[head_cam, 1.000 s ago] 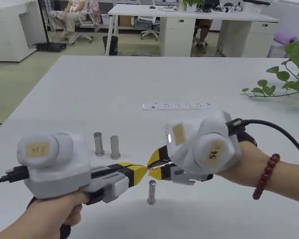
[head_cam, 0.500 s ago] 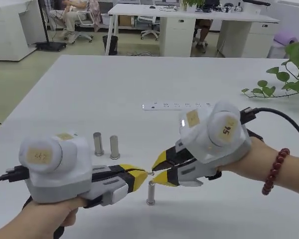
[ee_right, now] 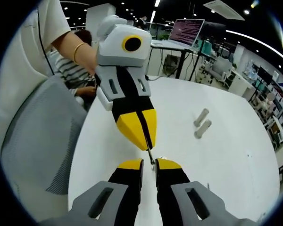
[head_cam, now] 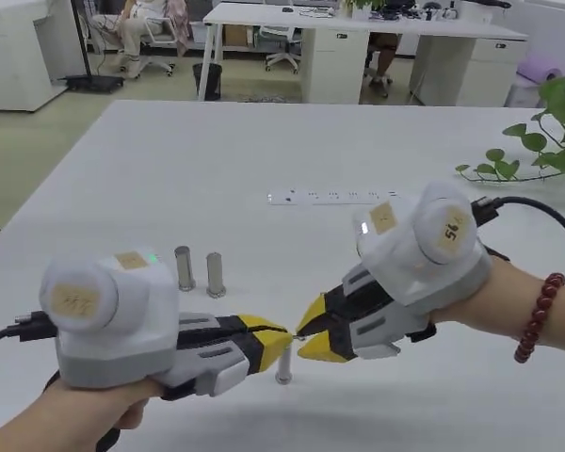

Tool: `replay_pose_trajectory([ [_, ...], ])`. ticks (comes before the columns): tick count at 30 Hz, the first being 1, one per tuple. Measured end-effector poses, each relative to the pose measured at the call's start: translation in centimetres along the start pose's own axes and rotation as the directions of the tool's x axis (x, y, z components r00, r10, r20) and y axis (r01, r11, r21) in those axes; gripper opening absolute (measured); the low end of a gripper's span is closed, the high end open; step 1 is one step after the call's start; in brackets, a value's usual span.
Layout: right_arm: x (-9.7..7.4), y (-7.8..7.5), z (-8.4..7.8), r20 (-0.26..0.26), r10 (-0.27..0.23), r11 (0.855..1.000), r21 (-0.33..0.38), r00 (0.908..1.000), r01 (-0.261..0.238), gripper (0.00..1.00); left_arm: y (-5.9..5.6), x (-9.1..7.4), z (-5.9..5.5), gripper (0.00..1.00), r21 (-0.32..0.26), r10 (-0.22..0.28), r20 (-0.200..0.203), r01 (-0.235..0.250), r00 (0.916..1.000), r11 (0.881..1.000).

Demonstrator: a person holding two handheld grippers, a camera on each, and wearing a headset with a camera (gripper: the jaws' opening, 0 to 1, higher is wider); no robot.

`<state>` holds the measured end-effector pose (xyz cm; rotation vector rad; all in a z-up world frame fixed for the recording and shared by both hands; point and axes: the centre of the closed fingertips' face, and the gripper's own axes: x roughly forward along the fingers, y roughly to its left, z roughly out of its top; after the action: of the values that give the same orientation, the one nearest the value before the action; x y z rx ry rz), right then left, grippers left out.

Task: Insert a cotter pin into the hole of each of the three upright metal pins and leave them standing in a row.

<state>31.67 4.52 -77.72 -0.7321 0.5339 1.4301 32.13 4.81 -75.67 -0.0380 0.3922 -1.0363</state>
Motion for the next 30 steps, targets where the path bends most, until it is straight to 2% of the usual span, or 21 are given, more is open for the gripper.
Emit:
replay_pose_trajectory([
  [6,-0.1,0.3,0.0,0.007,0.016,1.000,0.001,0.9998,-0.016,0.11,-0.9,0.1,0.0,0.00,0.022,-0.040,-0.002,0.040,0.9992,0.999],
  [19,-0.4,1.2,0.2,0.004,0.056,0.998,-0.031,0.9984,-0.055,0.05,-1.5,0.0,-0.1,0.00,0.033,-0.077,0.010,0.076,0.9970,0.997],
  [26,-0.5,1.6,-0.2,-0.046,0.078,0.992,-0.100,0.9959,-0.082,0.03,-1.9,0.1,-0.4,0.00,0.076,-0.082,0.001,0.082,0.9966,0.994],
  [30,-0.5,1.4,-0.3,-0.072,0.079,0.988,-0.126,0.9943,-0.088,0.03,-1.8,0.2,-0.3,0.01,0.068,-0.070,0.008,0.070,0.9975,0.995],
])
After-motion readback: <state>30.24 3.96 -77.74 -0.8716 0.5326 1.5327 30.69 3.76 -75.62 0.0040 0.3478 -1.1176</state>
